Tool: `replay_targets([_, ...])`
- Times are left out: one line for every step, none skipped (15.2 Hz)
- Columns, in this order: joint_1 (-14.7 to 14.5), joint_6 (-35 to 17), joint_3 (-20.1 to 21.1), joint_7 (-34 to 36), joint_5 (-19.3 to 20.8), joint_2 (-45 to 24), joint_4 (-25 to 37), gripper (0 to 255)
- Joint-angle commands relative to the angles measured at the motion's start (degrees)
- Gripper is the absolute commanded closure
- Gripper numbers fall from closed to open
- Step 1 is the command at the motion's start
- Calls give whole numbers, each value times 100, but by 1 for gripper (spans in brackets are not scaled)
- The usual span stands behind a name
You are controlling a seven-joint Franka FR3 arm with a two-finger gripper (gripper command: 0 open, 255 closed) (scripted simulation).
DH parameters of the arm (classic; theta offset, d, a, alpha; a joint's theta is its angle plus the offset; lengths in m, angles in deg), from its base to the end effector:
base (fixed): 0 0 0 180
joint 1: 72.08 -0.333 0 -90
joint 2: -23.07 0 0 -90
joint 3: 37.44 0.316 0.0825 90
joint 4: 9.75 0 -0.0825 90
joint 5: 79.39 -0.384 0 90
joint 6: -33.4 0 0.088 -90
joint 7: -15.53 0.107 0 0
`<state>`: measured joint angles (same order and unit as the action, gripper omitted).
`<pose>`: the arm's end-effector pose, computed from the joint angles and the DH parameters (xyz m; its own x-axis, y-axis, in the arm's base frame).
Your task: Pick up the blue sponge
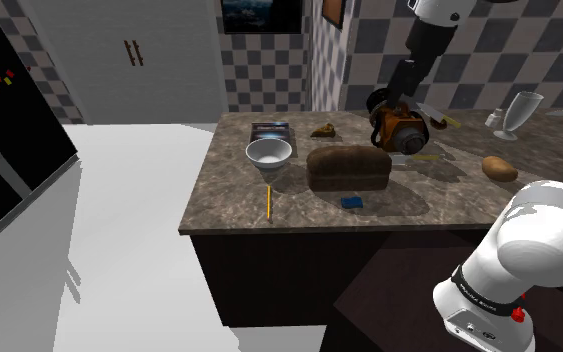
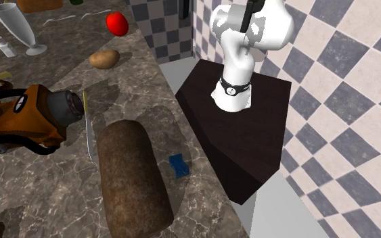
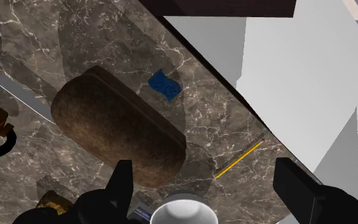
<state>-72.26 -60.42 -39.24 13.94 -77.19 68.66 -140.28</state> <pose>0.3105 -0.0165 0.6368 0.9881 0.0082 0.1536 0.0052 -0.9998 0.0201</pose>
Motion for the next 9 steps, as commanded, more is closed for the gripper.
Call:
replay_targets([0, 0, 0, 0, 0, 0, 0, 0])
replay_targets([-16, -177, -41, -76, 12, -10, -180, 0])
replay_targets([-32, -355, -83, -151, 24, -28, -354, 0])
replay_targets([-48, -535, -126, -227, 37, -54, -522, 0])
replay_targets([-63, -717, -169, -304, 49, -88, -683, 0])
replay_targets([-78, -902, -213, -380, 62, -131, -838, 0])
replay_targets([-92, -1088, -257, -458, 74, -183, -987, 0])
replay_targets([-107, -1277, -302, -535, 87, -244, -1129, 0])
replay_targets([-123, -1469, -348, -613, 100, -314, -1264, 0])
